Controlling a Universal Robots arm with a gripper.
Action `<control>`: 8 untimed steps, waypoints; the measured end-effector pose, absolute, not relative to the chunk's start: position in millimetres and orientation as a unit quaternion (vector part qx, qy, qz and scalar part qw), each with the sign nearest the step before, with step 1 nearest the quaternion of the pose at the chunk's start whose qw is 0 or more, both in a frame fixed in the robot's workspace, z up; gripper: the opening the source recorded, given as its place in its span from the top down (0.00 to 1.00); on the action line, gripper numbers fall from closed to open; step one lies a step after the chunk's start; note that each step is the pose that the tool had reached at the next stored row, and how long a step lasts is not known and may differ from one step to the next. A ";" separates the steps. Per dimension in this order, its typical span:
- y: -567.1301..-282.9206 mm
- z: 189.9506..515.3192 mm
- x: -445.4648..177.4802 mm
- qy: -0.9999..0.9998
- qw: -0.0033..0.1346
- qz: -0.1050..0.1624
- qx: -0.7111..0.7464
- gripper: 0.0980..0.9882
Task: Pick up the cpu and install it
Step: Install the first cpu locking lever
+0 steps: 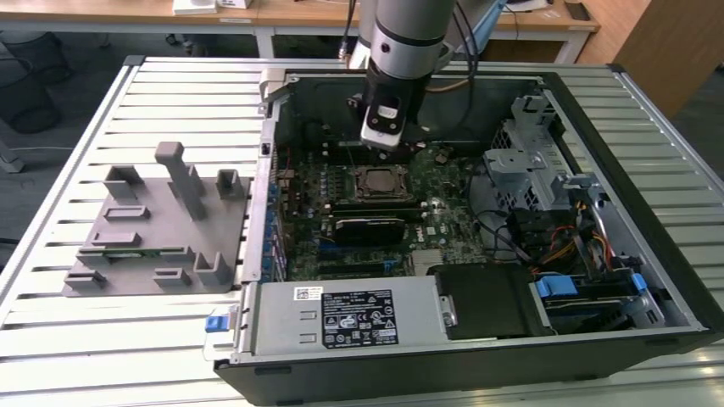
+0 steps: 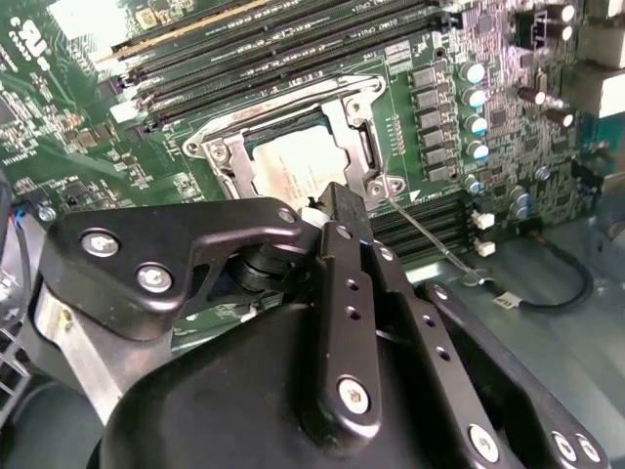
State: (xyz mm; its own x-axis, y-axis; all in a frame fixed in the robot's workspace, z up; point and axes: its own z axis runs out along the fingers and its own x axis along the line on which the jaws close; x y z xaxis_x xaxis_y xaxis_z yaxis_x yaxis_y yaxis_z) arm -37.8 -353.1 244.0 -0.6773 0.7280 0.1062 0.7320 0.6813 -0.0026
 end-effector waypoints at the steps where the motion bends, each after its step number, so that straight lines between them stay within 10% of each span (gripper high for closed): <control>1: -353.1 244.0 -37.8 -0.918 0.049 -0.020 -0.394 0.99; 8: -353.1 244.0 -37.8 -0.930 0.050 -0.018 -0.362 0.99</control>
